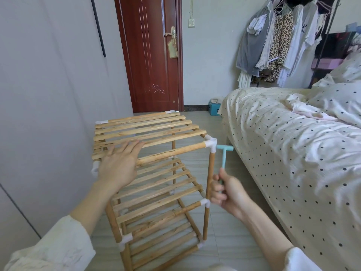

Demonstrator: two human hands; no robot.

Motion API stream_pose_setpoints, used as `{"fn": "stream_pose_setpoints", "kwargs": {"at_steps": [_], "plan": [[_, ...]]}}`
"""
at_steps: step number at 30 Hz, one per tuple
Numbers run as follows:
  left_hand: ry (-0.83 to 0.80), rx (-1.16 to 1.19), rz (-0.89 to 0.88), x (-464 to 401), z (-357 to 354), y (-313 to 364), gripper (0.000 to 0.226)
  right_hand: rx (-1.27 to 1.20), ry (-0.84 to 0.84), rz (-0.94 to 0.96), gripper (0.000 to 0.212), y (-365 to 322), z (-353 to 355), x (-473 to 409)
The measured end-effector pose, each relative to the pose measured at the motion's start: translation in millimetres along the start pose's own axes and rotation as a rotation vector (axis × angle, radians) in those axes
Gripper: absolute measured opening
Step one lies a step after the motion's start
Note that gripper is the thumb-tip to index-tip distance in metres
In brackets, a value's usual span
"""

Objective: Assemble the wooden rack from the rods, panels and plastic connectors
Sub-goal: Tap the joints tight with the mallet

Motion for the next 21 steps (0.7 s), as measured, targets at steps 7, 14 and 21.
{"fn": "stream_pose_setpoints", "kwargs": {"at_steps": [7,14,21], "plan": [[0.000,-0.012,0.005,0,0,3,0.073,0.448,0.307,0.420,0.035,-75,3,20],[0.012,-0.006,0.011,2,2,5,0.072,1.238,0.407,0.387,0.041,-72,0,13],[0.039,0.031,0.007,2,2,4,0.073,1.013,0.534,0.601,0.041,-99,6,33]]}}
Point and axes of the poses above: each hand's wrist, its own x-axis away from the middle knuckle, its own z-axis out of the back of the hand, y = z × x, the point moved 8 cm from there along -x, towards the middle knuckle, and after that the axes turned 7 degrees about -z, right-handed, at the moved point
